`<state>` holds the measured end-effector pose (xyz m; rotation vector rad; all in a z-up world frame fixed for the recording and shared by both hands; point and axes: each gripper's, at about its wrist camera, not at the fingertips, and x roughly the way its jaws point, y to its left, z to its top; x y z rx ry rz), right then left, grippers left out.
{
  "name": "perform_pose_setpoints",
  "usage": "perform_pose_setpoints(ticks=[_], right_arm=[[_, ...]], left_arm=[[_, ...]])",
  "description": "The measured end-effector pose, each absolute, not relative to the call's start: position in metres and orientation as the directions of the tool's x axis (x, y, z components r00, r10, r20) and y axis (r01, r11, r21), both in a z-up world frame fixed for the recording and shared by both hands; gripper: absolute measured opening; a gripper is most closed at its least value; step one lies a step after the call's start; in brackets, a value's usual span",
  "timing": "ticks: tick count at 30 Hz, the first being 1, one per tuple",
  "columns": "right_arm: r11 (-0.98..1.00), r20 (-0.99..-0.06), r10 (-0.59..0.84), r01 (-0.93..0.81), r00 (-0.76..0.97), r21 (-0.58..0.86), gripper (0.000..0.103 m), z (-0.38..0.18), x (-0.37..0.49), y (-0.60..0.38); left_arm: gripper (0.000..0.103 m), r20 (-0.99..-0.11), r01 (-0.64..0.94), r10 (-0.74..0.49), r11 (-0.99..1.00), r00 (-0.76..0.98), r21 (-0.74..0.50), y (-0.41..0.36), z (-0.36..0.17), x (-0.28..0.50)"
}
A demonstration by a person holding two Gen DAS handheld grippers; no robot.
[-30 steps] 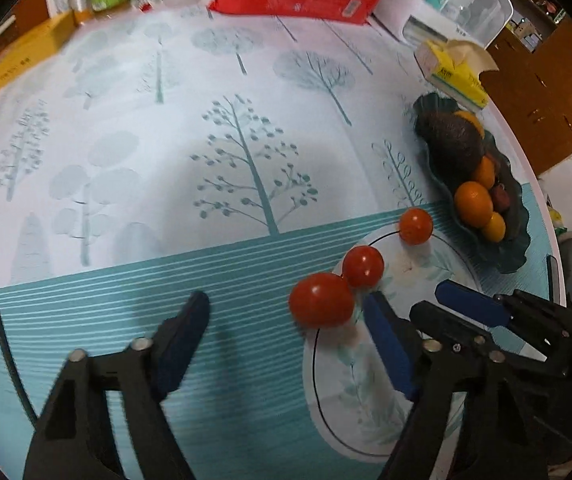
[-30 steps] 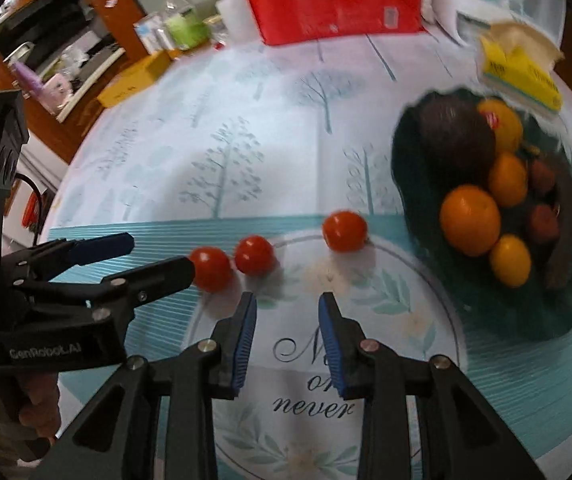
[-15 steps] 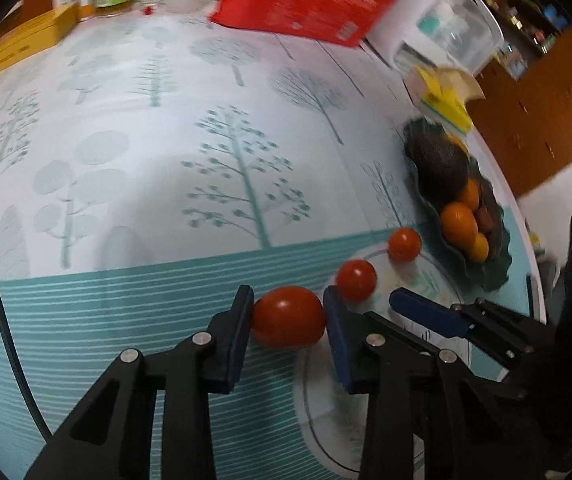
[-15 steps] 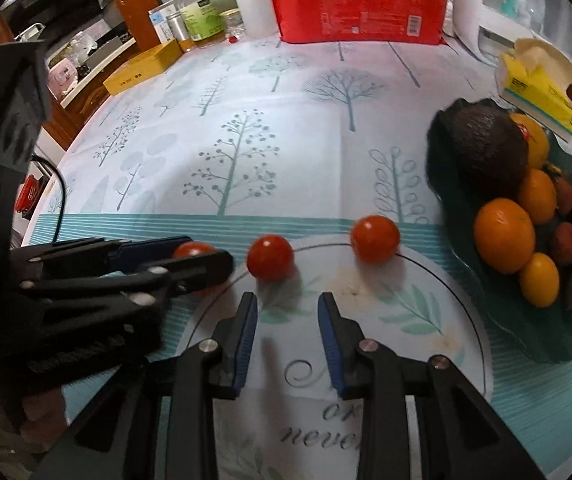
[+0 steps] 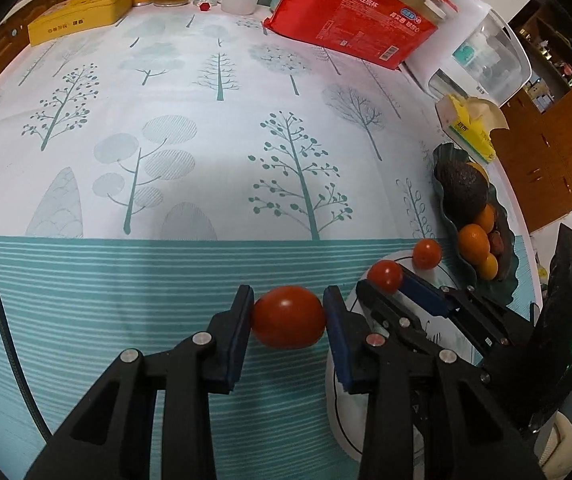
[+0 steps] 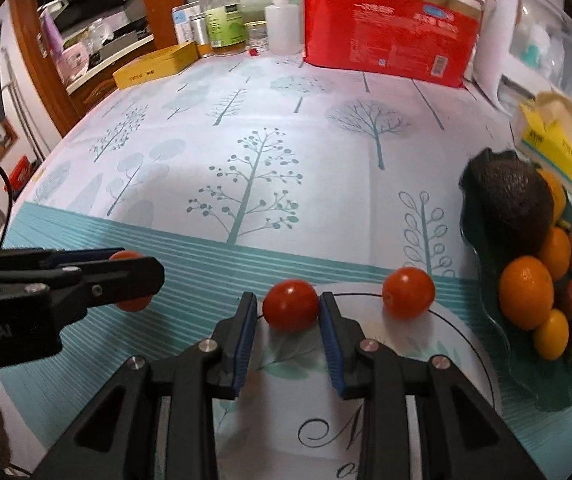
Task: Organize fruits
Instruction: 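Grasp a cherry tomato with the left tool while the right tool grasps another, then place the cherry tomato on the plate with the left tool while the right tool places its tomato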
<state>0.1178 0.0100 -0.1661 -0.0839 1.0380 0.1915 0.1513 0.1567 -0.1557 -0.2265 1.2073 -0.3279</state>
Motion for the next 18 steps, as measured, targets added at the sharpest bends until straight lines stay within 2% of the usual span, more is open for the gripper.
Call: perform_pose_setpoints(ticks=[10, 18], right_arm=[[0.968, -0.841, 0.193, -0.238, 0.506, 0.079, 0.027, -0.142, 0.097, 0.002], [0.961, -0.833, 0.235, -0.249, 0.501, 0.121, 0.027, -0.126, 0.062, -0.028]], left_arm=[[0.034, -0.894, 0.124, -0.299, 0.954, 0.334, -0.272, 0.143, -0.126, 0.121], [0.034, -0.906, 0.195, -0.261, 0.959, 0.332, -0.205, 0.097, -0.098, 0.093]])
